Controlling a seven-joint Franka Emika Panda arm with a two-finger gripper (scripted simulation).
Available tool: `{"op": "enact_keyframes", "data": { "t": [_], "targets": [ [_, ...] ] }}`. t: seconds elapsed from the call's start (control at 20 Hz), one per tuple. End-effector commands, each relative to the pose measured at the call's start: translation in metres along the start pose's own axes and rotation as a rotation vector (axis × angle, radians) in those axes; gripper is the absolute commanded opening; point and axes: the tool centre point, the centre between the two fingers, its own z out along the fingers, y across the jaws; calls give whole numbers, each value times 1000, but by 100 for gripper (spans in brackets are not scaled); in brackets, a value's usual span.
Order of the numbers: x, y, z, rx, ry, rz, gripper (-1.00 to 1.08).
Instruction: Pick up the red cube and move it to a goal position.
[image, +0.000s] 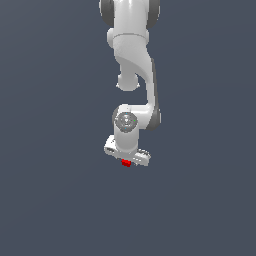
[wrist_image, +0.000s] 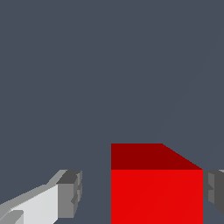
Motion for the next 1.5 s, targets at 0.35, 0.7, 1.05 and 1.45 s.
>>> {"op": "enact_keyframes", "data": {
  "t": [0.35, 0.7, 1.05, 1.45],
  "targets": [
    [1, 0, 2, 1, 1, 5, -100],
    [1, -1, -1, 1, 1, 5, -100],
    [0, -4, -29, 1, 1, 5, -100],
    [-1, -11, -100, 1, 1, 5, -100]
  ]
}}
